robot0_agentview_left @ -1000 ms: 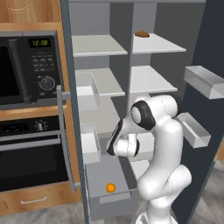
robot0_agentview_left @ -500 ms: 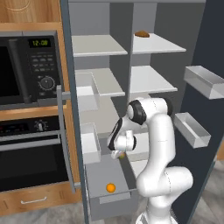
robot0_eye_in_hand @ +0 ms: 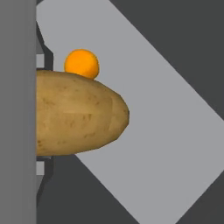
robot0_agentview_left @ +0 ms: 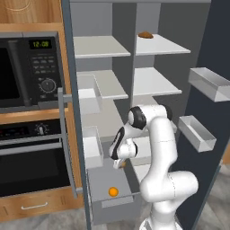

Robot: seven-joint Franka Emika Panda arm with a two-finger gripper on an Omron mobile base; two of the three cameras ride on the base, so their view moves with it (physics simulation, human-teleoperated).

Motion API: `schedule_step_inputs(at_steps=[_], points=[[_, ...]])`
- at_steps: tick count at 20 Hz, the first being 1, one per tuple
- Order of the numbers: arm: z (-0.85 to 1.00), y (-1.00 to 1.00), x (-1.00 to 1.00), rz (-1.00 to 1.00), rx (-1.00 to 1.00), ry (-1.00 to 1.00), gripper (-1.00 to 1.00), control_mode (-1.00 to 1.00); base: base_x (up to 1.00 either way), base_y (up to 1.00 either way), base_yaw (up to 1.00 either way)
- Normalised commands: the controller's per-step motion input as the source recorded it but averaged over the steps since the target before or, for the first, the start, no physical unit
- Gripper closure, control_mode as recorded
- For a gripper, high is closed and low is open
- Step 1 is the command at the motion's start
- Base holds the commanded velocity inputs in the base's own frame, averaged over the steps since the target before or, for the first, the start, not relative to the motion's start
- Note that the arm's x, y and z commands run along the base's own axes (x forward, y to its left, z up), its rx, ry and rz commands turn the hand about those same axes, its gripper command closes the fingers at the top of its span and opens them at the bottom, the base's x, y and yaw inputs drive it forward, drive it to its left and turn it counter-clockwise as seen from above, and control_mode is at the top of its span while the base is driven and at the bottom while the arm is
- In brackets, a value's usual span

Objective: Take the potato and orange from the fridge shelf and place them in the freezer drawer to begin freezing them.

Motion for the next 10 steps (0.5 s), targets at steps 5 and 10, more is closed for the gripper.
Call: schedule_step_inputs(at_steps=[5, 10], points=[[-0.37, 0.38, -0.32, 0.12, -0.04, 0.05, 1.00, -1.00, 0.00, 0.00, 0.00], [-0.22, 0.50, -0.78, 0.10, -0.02, 0.02, 1.00, -1.00, 0.00, 0.00, 0.00]])
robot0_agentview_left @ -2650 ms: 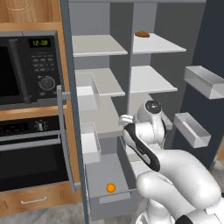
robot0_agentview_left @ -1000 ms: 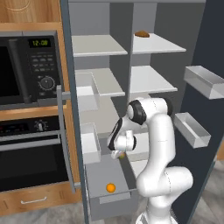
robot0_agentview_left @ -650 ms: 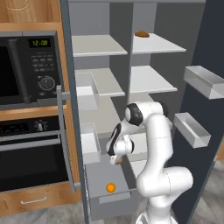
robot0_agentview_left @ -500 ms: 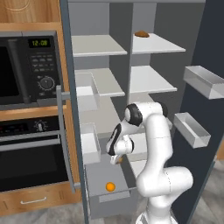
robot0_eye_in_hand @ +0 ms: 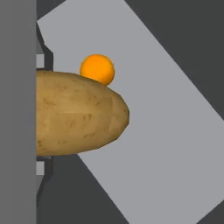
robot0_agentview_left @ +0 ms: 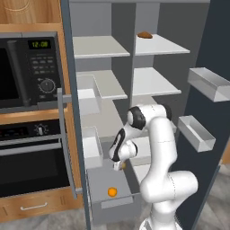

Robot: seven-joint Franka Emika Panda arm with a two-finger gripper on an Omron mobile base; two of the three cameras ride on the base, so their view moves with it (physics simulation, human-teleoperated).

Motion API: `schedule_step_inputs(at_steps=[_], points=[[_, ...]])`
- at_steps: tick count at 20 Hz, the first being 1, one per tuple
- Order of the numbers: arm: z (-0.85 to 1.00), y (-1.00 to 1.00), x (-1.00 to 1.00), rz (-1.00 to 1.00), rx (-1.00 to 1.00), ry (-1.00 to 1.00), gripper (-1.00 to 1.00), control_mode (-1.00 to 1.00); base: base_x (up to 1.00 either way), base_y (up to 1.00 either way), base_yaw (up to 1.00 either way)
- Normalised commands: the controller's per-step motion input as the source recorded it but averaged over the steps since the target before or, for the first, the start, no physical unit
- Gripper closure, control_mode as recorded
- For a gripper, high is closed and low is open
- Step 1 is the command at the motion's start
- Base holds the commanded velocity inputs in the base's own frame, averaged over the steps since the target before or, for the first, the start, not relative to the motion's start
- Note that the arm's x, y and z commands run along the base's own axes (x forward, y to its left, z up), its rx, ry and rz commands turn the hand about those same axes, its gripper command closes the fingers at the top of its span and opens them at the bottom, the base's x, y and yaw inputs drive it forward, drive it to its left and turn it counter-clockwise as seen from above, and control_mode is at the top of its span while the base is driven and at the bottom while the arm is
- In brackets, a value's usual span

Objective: Take the potato and orange from the fridge shelf and place them in the freezer drawer to begin freezing them.

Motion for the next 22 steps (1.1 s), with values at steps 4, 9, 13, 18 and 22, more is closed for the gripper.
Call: schedule_step_inputs(at_steps=[4, 9, 13, 18, 22], points=[[-0.09, 0.63, -0.31, 0.08, -0.04, 0.05, 1.00, -1.00, 0.00, 0.00, 0.00], [-0.21, 0.52, -0.01, 0.08, -0.01, 0.10, 1.00, -1.00, 0.00, 0.00, 0.00], [-0.67, 0.10, 0.15, 0.10, -0.01, 0.14, 1.00, -1.00, 0.00, 0.00, 0.00], [-0.61, 0.10, 0.05, 0.11, 0.00, 0.10, 1.00, -1.00, 0.00, 0.00, 0.00], [-0.51, 0.06, 0.00, 0.10, 0.00, 0.07, 1.00, -1.00, 0.00, 0.00, 0.00]])
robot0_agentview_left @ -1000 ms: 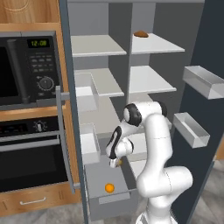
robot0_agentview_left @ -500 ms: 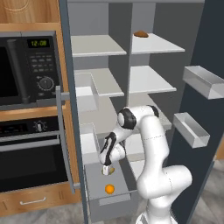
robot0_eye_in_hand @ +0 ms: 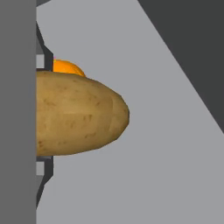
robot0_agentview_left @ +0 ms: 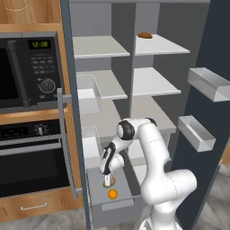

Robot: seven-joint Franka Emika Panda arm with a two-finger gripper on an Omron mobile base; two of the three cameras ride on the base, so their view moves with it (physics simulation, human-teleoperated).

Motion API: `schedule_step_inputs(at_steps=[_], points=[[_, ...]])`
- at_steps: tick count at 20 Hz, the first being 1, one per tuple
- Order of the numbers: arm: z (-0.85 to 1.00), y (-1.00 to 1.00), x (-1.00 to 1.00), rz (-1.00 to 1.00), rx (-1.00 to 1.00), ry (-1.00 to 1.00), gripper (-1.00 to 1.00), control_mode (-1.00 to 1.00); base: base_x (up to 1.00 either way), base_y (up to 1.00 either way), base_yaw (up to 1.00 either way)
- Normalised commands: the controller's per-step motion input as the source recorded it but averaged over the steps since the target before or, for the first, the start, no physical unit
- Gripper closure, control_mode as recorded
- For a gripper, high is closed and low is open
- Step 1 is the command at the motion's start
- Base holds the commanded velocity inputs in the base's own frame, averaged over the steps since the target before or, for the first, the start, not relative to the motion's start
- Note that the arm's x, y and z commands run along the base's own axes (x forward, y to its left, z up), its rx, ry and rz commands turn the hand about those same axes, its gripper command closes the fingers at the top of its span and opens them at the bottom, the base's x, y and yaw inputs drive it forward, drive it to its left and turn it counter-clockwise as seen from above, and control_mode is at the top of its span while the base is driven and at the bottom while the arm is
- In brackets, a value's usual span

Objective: Take the potato and orange from the fridge shelf and place them in the freezer drawer to begin freezing them.

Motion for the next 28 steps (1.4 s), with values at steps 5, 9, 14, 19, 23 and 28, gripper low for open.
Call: schedule_step_inputs(at_steps=[5, 9, 14, 19, 23, 28], points=[[-0.51, 0.07, 0.00, 0.10, 0.00, 0.06, 1.00, -1.00, 0.00, 0.00, 0.00], [-0.46, 0.01, 0.00, 0.09, 0.00, 0.03, -1.00, -1.00, 0.00, 0.00, 0.00], [-0.37, 0.00, 0.00, 0.10, -0.01, 0.01, -1.00, -1.00, 0.00, 0.00, 0.00], [0.02, 0.00, -0.04, 0.10, 0.00, -0.08, -1.00, -1.00, 0.00, 0.00, 0.00], [0.52, -0.21, -0.38, 0.04, 0.00, -0.21, -1.00, -1.00, 0.00, 0.00, 0.00], [0.27, -0.30, -0.43, 0.03, 0.00, -0.15, -1.00, -1.00, 0.00, 0.00, 0.00]])
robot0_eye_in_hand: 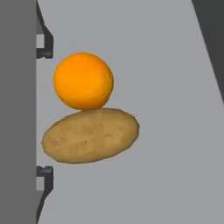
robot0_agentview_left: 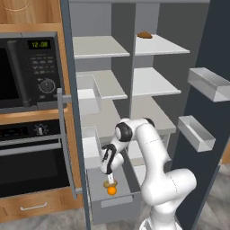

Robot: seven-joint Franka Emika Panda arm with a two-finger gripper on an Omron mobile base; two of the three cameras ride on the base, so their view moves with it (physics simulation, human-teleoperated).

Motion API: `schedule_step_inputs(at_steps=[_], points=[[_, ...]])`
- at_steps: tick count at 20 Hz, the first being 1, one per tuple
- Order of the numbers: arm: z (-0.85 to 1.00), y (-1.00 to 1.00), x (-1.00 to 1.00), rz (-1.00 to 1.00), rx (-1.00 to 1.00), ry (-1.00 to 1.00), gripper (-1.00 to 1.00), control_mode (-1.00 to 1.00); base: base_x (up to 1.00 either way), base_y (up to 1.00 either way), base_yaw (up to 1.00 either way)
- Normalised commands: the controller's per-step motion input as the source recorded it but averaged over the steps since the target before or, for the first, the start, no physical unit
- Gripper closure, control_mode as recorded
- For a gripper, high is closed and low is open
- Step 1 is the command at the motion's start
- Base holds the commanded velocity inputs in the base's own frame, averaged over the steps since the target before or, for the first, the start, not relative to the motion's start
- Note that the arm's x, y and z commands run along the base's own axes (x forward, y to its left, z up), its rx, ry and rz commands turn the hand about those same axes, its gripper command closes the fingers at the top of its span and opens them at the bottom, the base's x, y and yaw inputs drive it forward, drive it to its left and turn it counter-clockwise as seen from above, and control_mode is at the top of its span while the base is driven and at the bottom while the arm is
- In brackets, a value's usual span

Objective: Take the potato and orange from the fridge shelf and place them in the freezer drawer to begin freezing them.

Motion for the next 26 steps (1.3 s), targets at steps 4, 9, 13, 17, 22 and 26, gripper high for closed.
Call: schedule_step_inputs(at_steps=[4, 9, 13, 17, 22, 26], points=[[0.46, -0.37, -0.36, 0.01, 0.04, -0.02, -1.00, -1.00, 0.00, 0.00, 0.00], [0.96, -0.01, -0.04, 0.00, 0.01, 0.00, -1.00, -1.00, 0.00, 0.00, 0.00], [0.37, 0.00, -0.47, 0.00, 0.00, 0.00, -1.00, -1.00, 0.00, 0.00, 0.00], [0.44, -0.05, -0.69, 0.00, 0.00, 0.00, -1.00, -1.00, 0.00, 0.00, 0.00], [0.79, -0.09, -0.59, 0.00, 0.00, -0.02, -1.00, -1.00, 0.00, 0.00, 0.00], [0.88, -0.17, -0.49, -0.01, 0.00, -0.04, -1.00, -1.00, 0.00, 0.00, 0.00]])
